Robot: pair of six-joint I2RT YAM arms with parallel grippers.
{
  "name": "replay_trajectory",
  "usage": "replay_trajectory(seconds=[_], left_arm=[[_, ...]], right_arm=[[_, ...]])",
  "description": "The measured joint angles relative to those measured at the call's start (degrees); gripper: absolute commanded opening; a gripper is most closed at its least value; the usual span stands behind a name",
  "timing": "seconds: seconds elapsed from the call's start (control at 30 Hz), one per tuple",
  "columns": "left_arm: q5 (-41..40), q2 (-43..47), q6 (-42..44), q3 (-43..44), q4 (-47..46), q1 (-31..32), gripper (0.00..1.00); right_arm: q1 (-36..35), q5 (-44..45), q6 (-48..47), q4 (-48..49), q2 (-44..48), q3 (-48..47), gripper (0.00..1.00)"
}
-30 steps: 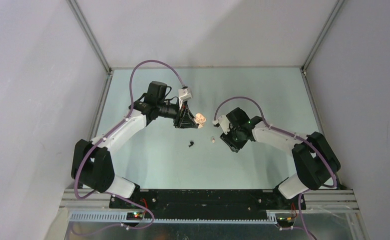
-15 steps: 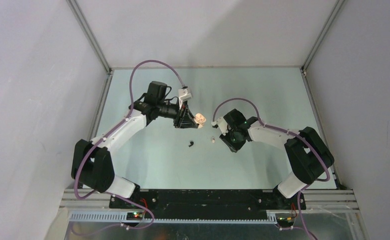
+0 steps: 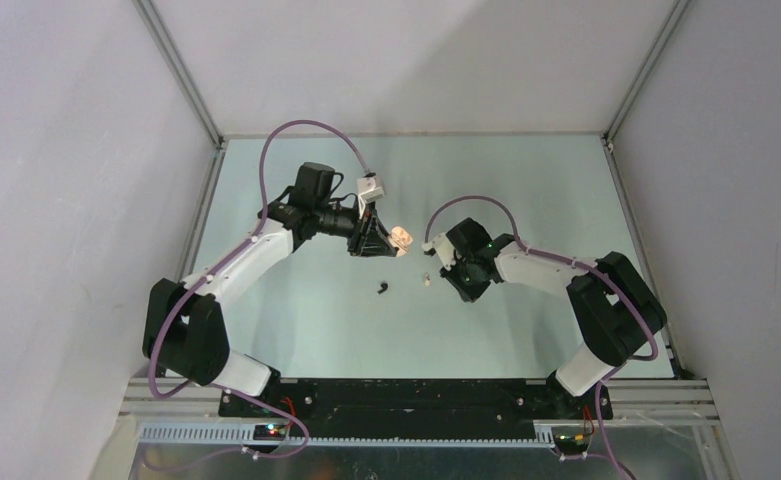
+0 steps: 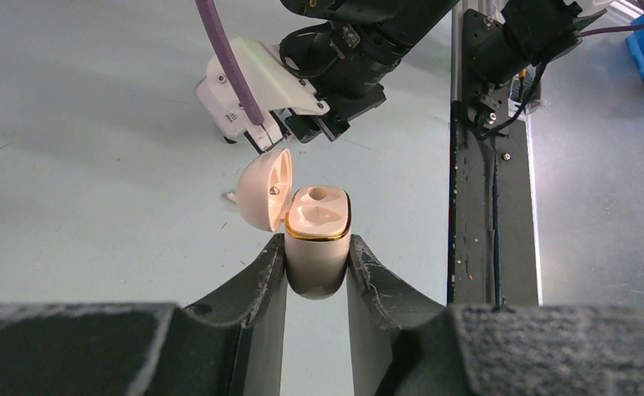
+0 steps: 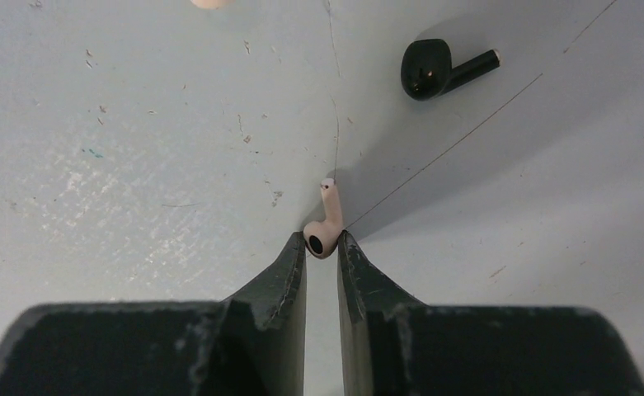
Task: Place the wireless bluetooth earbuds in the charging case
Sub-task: Pick up the right earbud from the center of the board, then insert the right earbud into the right side groove of the charging case.
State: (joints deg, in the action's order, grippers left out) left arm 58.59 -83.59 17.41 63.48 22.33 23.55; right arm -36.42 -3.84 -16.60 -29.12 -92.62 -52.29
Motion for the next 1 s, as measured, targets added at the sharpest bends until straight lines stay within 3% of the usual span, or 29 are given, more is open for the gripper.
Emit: replay_trajectory(seconds=[0.33,0.7,1.0], left_arm=[[0.0,0.0,0.0,0.0,0.0,0.0,0.0],[-0.1,-1.6,0.0,0.0,0.0,0.6,0.0],[-1.7,-4.9,-1.9,0.1,0.1,3.9,0.0]], right_arm=[[0.2,0.1,-1.9,0.3,2.8,0.0,0.1],[0.1,-0.9,-9.2,-6.0,22.6,-1.4,0.1],[-14.2,9.9,-19.7,-10.3,29.7,-7.9,0.1]])
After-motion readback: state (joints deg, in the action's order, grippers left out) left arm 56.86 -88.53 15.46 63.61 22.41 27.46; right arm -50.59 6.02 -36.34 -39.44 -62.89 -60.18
